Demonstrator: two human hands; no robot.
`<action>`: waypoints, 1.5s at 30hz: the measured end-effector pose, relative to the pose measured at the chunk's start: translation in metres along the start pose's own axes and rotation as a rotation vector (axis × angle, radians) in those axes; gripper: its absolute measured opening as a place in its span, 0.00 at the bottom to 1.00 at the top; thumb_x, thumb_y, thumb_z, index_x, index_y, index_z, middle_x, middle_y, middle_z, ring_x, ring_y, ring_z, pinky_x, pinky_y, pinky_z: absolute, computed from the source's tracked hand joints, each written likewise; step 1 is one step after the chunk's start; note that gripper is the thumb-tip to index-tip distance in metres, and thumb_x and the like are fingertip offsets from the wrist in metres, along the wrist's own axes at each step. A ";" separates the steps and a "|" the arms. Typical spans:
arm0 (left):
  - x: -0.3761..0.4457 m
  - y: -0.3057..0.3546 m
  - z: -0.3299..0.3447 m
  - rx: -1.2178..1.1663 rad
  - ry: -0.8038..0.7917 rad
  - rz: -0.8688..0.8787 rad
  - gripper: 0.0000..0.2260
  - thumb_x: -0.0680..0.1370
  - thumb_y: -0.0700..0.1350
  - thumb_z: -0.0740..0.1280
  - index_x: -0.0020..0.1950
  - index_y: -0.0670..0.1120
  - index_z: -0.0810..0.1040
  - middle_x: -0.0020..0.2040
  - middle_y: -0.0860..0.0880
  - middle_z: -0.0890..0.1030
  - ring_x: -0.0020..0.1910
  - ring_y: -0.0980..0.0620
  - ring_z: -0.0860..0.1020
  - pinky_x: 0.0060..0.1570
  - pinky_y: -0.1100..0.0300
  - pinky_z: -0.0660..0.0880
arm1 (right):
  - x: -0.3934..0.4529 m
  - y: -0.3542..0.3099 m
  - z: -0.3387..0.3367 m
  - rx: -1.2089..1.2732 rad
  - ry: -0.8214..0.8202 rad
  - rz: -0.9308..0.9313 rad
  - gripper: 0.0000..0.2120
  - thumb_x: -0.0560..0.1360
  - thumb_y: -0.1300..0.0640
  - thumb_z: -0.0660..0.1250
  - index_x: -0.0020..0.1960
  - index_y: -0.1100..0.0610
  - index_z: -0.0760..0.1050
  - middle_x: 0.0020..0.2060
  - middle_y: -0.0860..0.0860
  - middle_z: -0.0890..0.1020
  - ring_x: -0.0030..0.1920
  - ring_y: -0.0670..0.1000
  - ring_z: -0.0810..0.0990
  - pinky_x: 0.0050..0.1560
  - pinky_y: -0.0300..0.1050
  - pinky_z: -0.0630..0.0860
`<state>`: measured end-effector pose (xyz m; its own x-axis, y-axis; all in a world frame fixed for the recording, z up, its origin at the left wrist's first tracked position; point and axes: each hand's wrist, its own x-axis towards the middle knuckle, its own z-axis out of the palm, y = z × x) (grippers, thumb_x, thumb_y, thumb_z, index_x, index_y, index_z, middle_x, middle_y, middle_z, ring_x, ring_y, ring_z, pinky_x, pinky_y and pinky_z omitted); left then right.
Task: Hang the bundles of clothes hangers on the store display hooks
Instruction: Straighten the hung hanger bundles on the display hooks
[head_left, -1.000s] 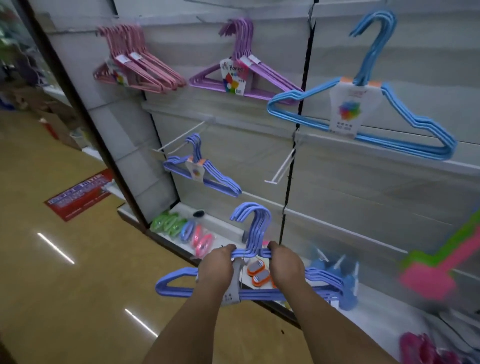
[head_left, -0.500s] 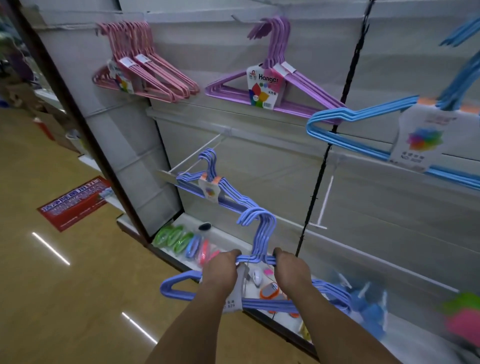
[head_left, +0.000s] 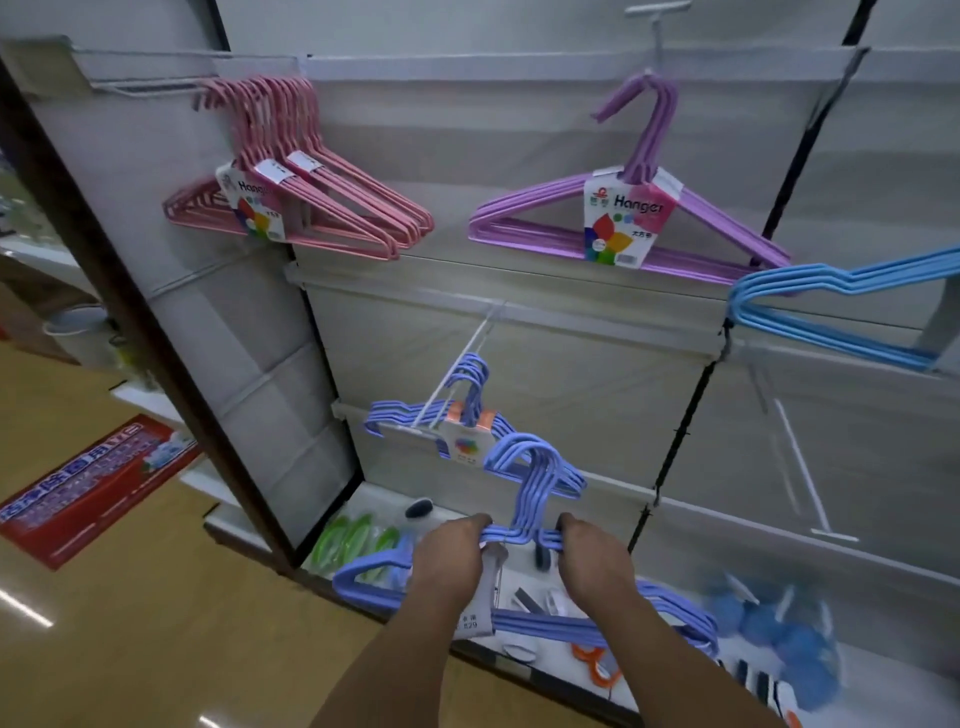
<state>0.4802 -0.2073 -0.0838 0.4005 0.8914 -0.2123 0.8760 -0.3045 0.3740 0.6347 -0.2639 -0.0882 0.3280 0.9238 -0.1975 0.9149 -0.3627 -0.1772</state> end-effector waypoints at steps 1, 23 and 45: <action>0.006 -0.006 -0.003 -0.008 0.005 0.009 0.17 0.81 0.51 0.59 0.70 0.55 0.69 0.63 0.46 0.77 0.62 0.44 0.75 0.53 0.57 0.71 | 0.003 -0.006 0.002 0.005 0.008 0.019 0.11 0.78 0.63 0.55 0.59 0.58 0.68 0.54 0.56 0.79 0.53 0.57 0.79 0.41 0.44 0.64; 0.149 -0.087 0.012 0.093 -0.015 -0.076 0.21 0.79 0.39 0.57 0.71 0.51 0.70 0.59 0.44 0.80 0.55 0.45 0.79 0.44 0.60 0.73 | 0.128 -0.059 0.034 0.063 0.024 0.072 0.15 0.79 0.63 0.55 0.65 0.58 0.64 0.61 0.55 0.73 0.57 0.57 0.77 0.41 0.43 0.62; 0.212 -0.146 -0.010 0.165 0.155 0.441 0.20 0.78 0.45 0.58 0.70 0.52 0.72 0.69 0.53 0.73 0.65 0.54 0.74 0.63 0.59 0.69 | 0.166 -0.111 0.062 0.117 0.018 0.238 0.22 0.78 0.67 0.54 0.70 0.56 0.58 0.62 0.56 0.72 0.56 0.58 0.76 0.41 0.45 0.62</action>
<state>0.4339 0.0296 -0.1741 0.7089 0.7012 0.0759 0.6678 -0.7020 0.2473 0.5728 -0.0775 -0.1608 0.5354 0.8127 -0.2299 0.7786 -0.5804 -0.2384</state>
